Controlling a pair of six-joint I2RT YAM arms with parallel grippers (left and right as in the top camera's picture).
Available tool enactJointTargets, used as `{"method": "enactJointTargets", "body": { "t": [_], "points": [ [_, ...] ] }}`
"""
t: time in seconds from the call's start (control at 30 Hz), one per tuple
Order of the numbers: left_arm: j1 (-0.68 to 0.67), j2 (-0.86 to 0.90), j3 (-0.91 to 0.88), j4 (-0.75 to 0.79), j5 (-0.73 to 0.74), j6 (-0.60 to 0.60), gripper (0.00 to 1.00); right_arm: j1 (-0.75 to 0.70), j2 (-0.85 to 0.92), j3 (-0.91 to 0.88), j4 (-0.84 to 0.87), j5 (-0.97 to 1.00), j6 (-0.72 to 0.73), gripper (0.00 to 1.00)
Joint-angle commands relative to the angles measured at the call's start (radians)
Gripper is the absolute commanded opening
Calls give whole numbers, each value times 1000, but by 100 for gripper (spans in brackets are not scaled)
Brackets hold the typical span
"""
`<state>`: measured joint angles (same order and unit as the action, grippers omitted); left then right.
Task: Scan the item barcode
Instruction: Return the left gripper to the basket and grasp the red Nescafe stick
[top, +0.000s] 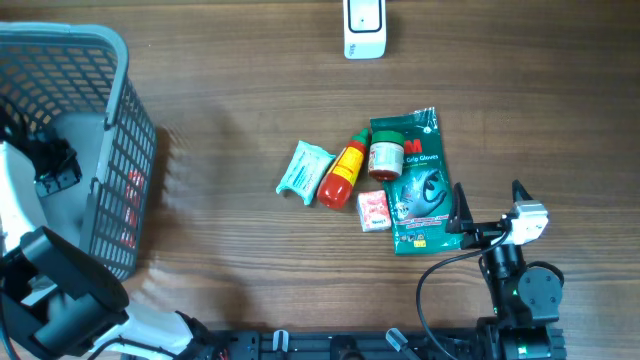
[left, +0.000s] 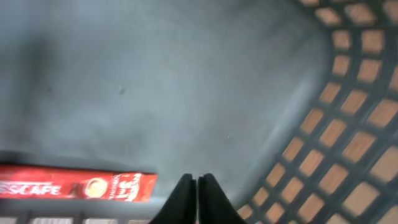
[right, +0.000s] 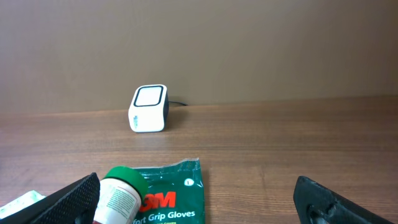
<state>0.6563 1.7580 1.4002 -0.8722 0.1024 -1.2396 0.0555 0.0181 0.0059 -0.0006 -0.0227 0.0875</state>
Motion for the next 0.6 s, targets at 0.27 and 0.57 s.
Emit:
{"method": "enactJointTargets", "body": {
  "t": [0.27,0.57],
  "points": [
    [-16,95,4,-135,242,290,4,2,-7,-1,3,-8,-8,100],
    [-17,235,-9,-139,305,347,4,2,-7,-1,3,-8,-8,100]
  ]
}}
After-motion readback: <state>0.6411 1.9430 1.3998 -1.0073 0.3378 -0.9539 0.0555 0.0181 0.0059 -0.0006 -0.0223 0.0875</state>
